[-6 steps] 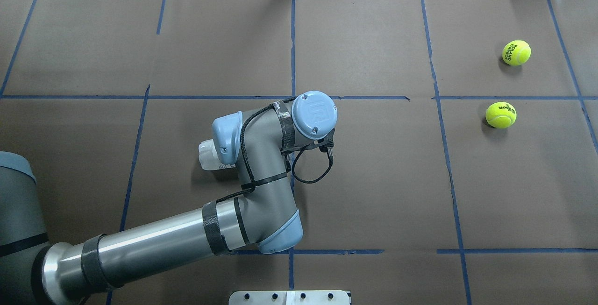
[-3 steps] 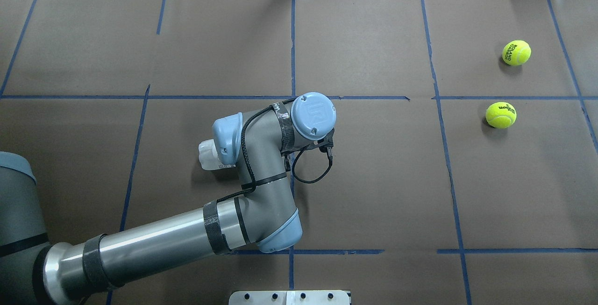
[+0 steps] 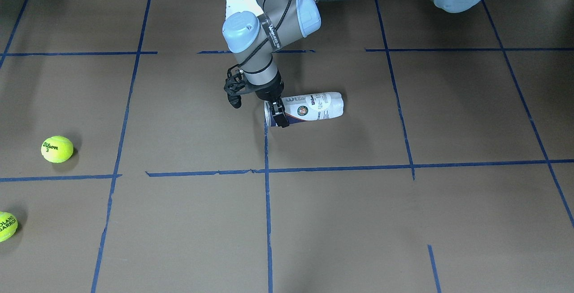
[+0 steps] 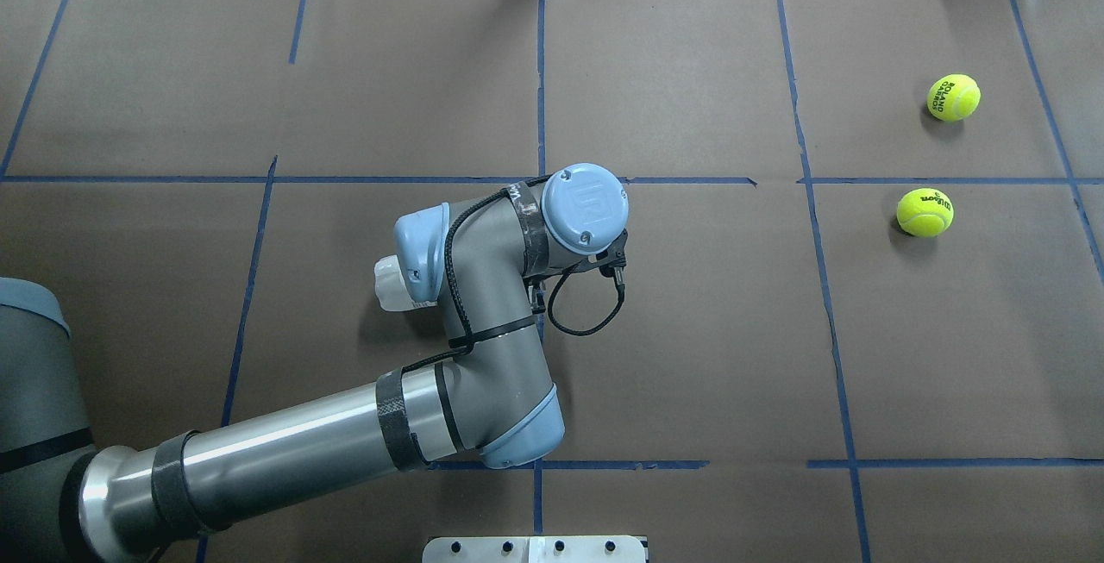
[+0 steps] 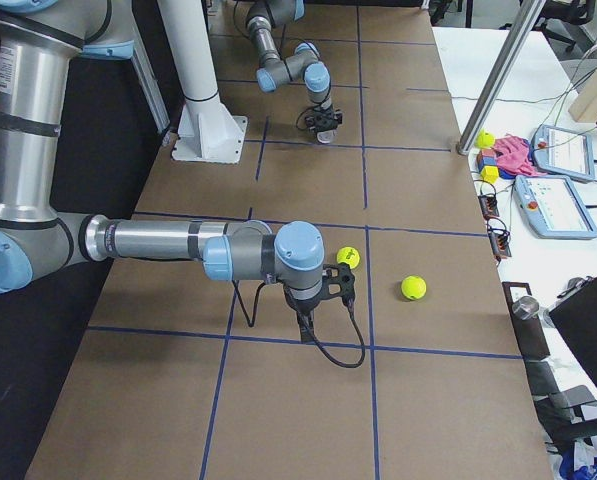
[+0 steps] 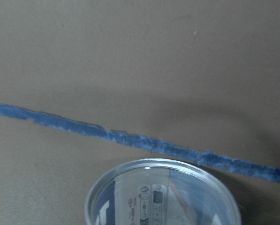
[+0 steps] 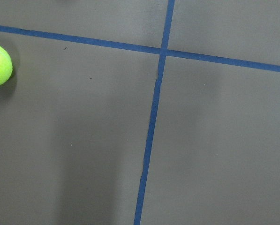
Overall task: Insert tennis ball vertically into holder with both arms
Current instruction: 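Lift the tube with the left gripper and turn it upright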
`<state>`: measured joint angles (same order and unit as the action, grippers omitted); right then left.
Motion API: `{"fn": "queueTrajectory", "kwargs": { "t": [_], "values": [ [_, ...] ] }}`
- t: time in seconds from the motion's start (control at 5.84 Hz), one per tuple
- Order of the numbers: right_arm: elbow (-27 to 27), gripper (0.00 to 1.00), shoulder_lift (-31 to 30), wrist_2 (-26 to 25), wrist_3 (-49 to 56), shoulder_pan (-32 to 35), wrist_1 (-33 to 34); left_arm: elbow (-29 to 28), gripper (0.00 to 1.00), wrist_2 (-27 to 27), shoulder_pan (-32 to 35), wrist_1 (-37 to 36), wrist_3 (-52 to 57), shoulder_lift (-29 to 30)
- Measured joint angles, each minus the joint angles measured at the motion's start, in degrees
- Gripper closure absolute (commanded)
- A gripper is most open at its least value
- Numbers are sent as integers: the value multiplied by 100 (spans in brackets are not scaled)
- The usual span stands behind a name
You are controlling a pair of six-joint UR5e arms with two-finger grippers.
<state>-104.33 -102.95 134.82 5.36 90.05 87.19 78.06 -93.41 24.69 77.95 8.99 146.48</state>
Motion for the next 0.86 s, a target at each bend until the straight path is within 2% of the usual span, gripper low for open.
{"fn": "queueTrajectory", "kwargs": {
  "t": [0.34, 0.51, 0.86],
  "values": [
    [0, 0, -1, 0, 4, 3, 0, 909, 35, -101, 168, 13, -235, 29],
    [2, 0, -2, 0, 4, 3, 0, 1325, 35, -360, 335, 181, -462, 32],
    [6, 0, -2, 0, 8, 3, 0, 1726, 35, -1056, 702, 1065, -895, -7]
  ]
}}
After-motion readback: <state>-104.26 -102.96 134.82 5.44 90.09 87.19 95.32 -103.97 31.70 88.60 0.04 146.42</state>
